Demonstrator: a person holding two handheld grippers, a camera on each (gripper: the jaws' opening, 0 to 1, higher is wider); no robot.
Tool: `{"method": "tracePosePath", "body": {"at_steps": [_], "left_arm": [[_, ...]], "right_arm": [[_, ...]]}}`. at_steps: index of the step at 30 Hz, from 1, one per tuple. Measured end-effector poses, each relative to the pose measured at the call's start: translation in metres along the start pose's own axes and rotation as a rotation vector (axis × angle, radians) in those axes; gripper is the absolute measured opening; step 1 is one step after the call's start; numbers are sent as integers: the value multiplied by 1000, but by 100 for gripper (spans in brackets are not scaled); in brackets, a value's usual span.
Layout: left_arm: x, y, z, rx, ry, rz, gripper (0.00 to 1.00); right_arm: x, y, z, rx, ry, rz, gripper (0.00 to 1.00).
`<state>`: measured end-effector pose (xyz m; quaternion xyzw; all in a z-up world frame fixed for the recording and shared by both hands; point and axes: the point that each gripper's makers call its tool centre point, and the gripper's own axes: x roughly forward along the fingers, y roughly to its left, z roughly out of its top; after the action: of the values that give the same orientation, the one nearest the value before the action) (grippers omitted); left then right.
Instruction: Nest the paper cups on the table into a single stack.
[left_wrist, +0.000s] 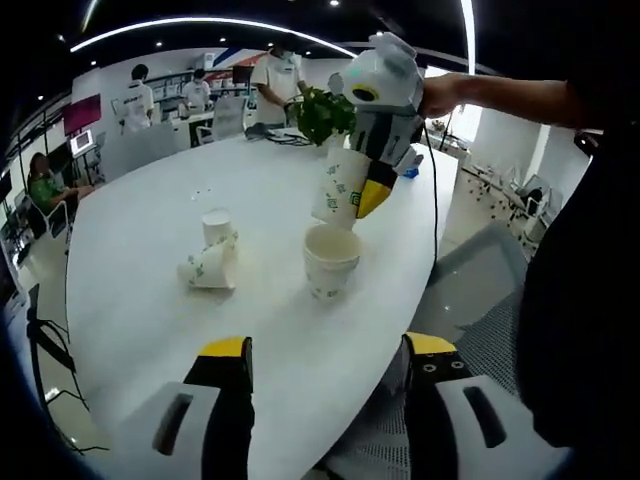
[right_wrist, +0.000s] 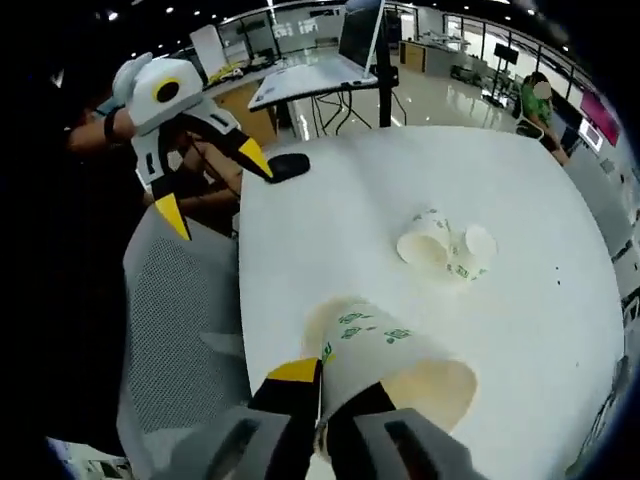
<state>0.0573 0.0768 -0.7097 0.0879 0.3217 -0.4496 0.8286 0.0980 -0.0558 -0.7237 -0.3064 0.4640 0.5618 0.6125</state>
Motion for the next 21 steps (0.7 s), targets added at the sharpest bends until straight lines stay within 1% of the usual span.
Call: {"method": "tracePosePath", "body": {"at_steps": [2,4,8,10,12,17,21], "left_arm": [[0,-1,-1,3,3,-2,59],[0,-1,-4,14,15,-2,59],[1,0,-10,20,27,-3,60],[2,0,-13,18,30,-5,60],[1,-1,-14,18,33,-8,60],[0,-1,-16,18,36,-8,60],[0,-1,-17,18,39,-8,59]], "right_arm": [[4,-1,-3,-8,23,7,0],[6,2,-8,-40,71,15,0],[12,1,-5,-79,106,16,0],[20,-4,-7,-119,139,13,0],[20,-1,-8,-134,163,9,0],[23,-4,-5,-160,186,13,0],[24,-5,-8,-179,205,6,0]]}}
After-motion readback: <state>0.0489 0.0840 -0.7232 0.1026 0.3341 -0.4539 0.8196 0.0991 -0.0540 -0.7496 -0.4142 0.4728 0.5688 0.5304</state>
